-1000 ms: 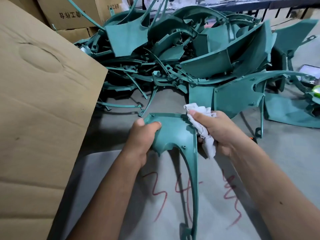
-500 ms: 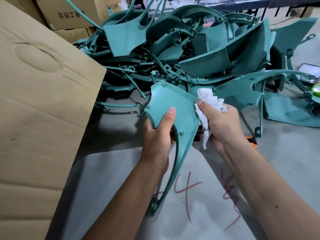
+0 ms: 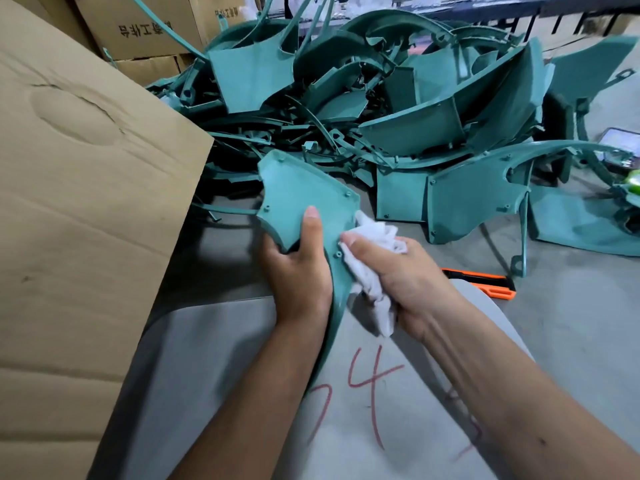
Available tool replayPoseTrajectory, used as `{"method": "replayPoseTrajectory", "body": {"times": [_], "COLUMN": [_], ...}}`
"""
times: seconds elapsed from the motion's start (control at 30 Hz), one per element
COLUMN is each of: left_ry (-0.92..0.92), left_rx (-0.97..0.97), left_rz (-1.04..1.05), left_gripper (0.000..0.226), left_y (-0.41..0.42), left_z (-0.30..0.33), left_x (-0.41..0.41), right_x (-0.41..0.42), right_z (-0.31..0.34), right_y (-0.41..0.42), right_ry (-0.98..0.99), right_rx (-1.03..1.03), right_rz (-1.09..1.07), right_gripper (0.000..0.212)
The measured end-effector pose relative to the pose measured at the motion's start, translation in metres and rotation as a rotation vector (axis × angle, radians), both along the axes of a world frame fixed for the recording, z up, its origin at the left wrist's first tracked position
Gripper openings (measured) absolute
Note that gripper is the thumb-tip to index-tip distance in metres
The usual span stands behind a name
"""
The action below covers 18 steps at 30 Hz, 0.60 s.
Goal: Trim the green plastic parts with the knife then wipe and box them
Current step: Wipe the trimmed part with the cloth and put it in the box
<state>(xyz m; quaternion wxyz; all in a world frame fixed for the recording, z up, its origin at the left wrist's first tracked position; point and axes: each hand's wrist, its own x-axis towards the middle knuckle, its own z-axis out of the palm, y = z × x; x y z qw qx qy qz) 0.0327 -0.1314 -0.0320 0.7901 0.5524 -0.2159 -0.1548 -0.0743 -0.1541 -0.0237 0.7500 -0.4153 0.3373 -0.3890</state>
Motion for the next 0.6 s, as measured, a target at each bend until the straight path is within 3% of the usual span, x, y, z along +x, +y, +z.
{"method": "replayPoseTrajectory", "body": {"times": [0.07,0.23,0.37,0.43,0.5,0.6], "left_ry": [0.056,0.188,0.271,0.329,0.383,0.428], "left_rx": [-0.019,-0.075,-0.082,-0.059,-0.031,-0.086], "left_rz": [0.084,0.233,0.351,0.337,0.364,0.405], "left_gripper": [0.014,0.016,0.035,0.040,0.041,0.024], "left_y": [-0.004,-0.011,-0.028,-0.031,-0.034,-0.041], "left_z": [0.001,0.010,0.015,0.015,0.019,0.032], "left_x": [0.004,0.013,0.029,0.026,0.030,0.048], "right_x": [0.005,0.009,0.007,0.002,-0.006,-0.013], "right_z": [-0.003,-0.006,-0.010,-0.009,-0.009,-0.012], "right_y": [0.006,0.016,0.017,0.012,0.006,0.003], "right_ry": [0.004,0.021,0.170,0.239,0.344,0.462], "right_rx": [-0.023,-0.151,-0.420,-0.493,-0.523,-0.582], "right_rz": [0.041,0.148,0.161,0.197,0.312,0.556], "right_gripper": [0.016,0.017,0.037,0.037,0.033,0.027]}}
